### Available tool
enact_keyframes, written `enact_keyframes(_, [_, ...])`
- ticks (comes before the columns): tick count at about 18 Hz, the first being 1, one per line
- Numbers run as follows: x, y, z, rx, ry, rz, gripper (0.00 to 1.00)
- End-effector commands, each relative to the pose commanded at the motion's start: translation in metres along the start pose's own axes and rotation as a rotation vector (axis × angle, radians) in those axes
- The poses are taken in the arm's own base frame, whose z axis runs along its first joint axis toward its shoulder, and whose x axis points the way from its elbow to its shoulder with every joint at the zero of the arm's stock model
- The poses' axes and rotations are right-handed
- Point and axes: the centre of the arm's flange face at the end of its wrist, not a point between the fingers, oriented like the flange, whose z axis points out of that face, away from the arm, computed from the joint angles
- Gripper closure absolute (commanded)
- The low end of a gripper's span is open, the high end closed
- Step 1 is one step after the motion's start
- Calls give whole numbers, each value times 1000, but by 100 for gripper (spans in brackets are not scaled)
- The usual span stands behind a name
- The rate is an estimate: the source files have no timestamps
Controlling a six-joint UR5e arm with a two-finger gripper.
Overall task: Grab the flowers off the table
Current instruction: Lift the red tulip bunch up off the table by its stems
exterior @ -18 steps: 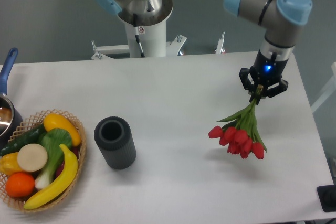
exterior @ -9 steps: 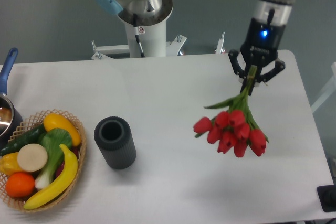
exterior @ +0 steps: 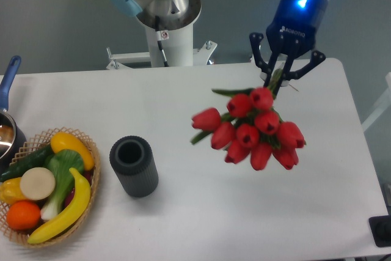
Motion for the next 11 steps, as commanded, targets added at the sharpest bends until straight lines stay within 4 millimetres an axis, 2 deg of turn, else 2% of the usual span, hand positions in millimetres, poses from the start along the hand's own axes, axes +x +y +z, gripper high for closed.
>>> enact_keyframes(11, [7, -3, 0, 33, 21, -42, 76])
